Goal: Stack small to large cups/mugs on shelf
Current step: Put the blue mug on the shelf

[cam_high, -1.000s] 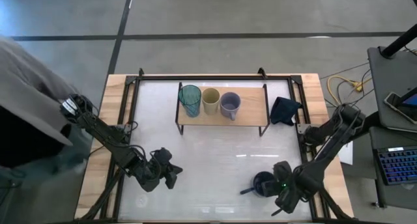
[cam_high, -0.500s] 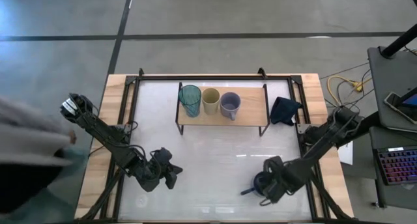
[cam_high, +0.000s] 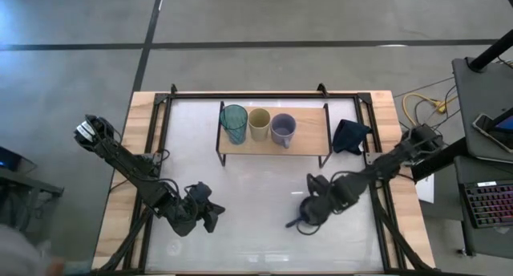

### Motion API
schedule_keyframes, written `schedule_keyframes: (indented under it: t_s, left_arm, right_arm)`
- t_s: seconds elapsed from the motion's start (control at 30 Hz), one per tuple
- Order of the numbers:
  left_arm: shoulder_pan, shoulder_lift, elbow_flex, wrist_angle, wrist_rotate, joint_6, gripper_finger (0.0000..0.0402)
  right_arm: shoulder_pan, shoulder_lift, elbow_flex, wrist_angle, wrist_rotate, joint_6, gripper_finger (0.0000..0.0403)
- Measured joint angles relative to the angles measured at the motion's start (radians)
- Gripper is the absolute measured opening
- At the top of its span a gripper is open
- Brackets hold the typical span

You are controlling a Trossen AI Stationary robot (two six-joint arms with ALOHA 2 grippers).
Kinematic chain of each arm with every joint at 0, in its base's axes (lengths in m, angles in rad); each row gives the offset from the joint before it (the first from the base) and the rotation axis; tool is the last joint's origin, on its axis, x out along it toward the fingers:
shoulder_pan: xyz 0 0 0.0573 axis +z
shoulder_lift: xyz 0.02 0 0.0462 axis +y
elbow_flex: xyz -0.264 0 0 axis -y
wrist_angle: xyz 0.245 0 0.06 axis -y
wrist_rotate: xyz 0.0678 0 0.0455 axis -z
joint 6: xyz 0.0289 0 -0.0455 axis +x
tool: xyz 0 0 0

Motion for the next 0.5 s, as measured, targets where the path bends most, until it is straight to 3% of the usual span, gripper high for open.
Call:
schedule_keyframes:
  t_s: [0.2, 0.37, 0.5]
  left_arm:
    - [0.000, 0.000, 0.003, 0.005, 0.000, -0.001, 0.0000]
    - [0.000, 0.000, 0.003, 0.004, -0.004, -0.001, 0.0000]
    - [0.000, 0.000, 0.003, 0.003, -0.011, -0.002, 0.0000]
  right_arm:
    - [-0.091, 0.001, 0.002, 0.067, 0.002, -0.327, 0.0023]
    - [-0.147, 0.001, 0.018, 0.106, -0.078, -0.588, 0.0023]
    - [-0.166, 0.001, 0.032, 0.109, -0.106, -0.705, 0.0023]
